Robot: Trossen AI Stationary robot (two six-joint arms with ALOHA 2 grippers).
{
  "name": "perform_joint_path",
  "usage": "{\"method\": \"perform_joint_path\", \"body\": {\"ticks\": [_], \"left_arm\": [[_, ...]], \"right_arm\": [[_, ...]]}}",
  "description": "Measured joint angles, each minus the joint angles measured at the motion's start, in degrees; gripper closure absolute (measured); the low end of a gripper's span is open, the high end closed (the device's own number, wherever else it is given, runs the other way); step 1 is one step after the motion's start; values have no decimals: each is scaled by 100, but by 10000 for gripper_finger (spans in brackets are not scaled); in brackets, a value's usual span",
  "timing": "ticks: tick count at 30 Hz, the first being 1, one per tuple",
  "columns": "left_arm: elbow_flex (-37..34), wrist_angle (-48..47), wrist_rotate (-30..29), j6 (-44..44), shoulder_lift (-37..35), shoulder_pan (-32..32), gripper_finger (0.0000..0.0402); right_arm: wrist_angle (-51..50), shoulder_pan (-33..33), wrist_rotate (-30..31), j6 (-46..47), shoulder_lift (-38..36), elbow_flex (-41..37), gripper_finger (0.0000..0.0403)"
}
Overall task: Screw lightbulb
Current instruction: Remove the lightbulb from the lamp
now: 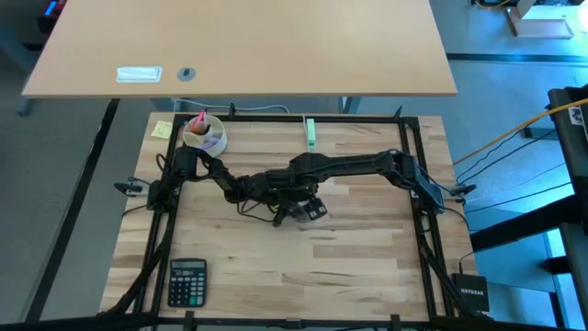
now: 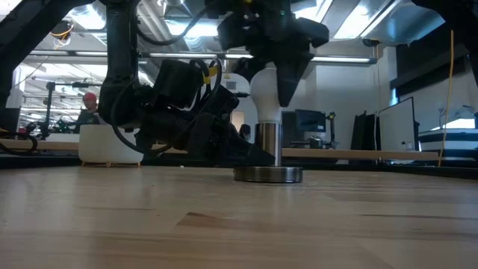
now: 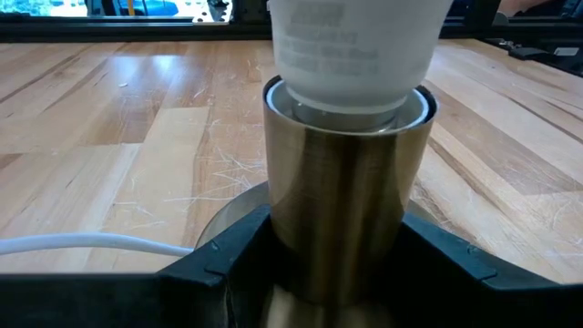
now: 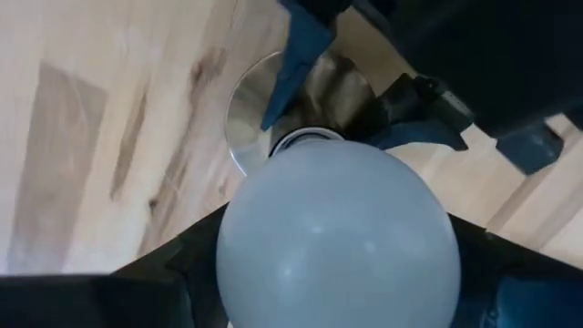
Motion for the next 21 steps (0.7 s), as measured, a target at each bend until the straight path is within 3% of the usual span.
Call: {"method": "perform_joint_path", "body": {"ticks": [7,14,21], "left_arm": [[0,-2,-2,-10,0,0,210],[0,32,24,-22,0,-2,210],[4,74,38,15,-4,-7,210]], "right_arm": [[-166,72,558,-991,-2,36,116],[-401,142,433,-829,28,319,138],[-451,221,364,-658,28,408,120]]}}
